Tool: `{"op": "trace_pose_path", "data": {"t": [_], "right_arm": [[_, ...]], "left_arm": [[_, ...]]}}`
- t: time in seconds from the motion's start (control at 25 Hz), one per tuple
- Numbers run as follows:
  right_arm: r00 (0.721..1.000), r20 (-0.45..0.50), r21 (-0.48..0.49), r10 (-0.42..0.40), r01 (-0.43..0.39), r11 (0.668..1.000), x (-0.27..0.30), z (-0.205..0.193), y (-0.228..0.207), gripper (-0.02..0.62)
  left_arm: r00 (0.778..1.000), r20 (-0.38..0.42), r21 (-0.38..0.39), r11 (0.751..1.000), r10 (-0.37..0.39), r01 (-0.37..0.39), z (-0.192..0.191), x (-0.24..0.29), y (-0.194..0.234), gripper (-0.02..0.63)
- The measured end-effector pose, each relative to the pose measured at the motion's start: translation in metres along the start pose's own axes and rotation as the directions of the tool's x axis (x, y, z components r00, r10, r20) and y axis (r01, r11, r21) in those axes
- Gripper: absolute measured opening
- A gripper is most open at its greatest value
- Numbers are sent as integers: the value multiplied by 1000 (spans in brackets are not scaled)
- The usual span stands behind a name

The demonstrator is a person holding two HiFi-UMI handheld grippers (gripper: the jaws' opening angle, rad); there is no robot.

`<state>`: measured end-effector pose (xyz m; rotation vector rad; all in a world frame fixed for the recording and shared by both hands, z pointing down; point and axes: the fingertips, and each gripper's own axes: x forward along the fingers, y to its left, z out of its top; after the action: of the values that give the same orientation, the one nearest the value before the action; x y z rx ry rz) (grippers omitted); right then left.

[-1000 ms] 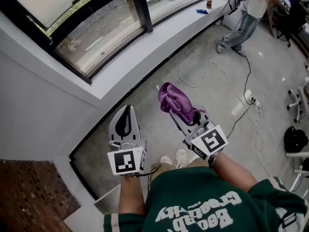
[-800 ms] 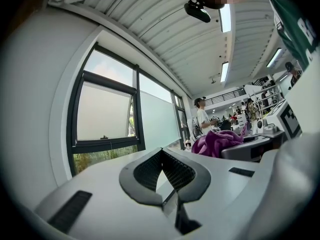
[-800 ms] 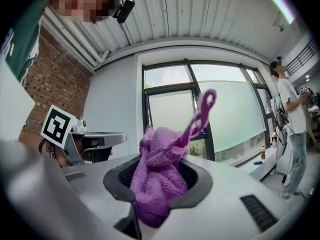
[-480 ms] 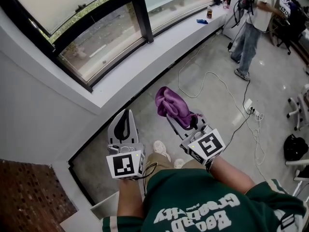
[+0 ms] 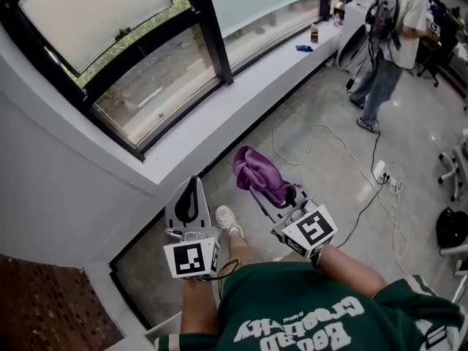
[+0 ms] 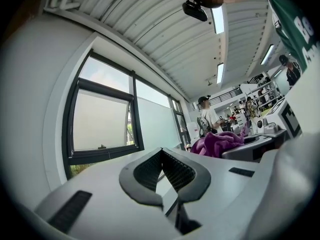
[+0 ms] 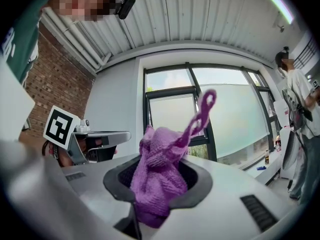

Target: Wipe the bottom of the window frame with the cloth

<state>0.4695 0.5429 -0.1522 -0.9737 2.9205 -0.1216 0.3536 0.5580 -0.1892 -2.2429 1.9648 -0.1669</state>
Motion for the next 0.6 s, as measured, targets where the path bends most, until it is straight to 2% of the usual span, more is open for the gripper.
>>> {"op": "trace_pose_path", "data": {"t": [0.16, 0.36, 0.48, 0.6], "right_arm": [[1000, 12, -21, 25, -24, 999, 32, 7, -3, 126], [998, -1, -54, 57, -57, 997, 84, -10, -9, 126], [996, -26, -85, 90, -92, 992, 128, -22, -16, 126], [996, -49, -99, 76, -81, 992, 189, -32, -38, 126]], "left_arm": [[1000, 27, 4, 1000, 2, -3, 1, 24, 21, 9], [999, 48, -3, 1000, -2, 2, -14, 58, 58, 9], [999, 39, 4, 1000, -10, 10, -34, 93, 93, 9], [999, 42, 3, 1000, -23, 23, -53, 142, 139, 9]]}}
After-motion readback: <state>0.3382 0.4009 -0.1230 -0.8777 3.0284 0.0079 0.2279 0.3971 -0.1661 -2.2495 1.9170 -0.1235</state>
